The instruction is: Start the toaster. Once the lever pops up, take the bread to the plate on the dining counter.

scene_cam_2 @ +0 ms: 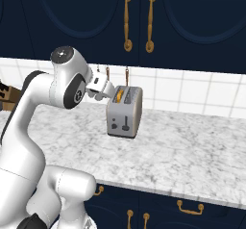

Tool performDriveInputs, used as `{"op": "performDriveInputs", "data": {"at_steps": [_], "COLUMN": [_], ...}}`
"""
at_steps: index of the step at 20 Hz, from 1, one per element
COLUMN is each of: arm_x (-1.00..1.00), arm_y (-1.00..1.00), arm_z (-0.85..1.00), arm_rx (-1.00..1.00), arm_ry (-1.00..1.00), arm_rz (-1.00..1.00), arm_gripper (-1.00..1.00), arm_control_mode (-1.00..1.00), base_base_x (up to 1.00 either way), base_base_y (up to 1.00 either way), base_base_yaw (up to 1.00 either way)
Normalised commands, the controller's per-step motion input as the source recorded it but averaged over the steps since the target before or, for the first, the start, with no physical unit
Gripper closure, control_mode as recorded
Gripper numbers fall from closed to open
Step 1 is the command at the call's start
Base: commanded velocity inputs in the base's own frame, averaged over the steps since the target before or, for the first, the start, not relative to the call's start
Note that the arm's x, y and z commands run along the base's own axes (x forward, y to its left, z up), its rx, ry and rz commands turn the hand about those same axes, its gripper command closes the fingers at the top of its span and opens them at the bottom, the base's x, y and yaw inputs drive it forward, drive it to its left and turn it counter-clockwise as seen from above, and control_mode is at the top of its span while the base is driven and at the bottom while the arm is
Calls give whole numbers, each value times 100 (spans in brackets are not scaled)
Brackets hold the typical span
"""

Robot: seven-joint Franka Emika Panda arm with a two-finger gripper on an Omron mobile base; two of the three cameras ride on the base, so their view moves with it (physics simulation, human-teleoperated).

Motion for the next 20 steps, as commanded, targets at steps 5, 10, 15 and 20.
{"op": "performDriveInputs", "data": {"at_steps": [5, 10, 15, 20], "arm_x": [0, 0, 0, 0], "arm_y": [0, 0, 0, 0], "arm_z": [0, 0, 0, 0], "arm_rx": [0, 0, 0, 0], "arm_ry": [0, 0, 0, 0], "arm_rz": [0, 0, 0, 0], "arm_gripper": [-100, -100, -100, -100], "arm_control_mode": [-100, -100, -100, -100], "base_base_x": [0, 0, 0, 0], "base_base_y": [0, 0, 0, 0], "base_base_yaw": [0, 0, 0, 0]}}
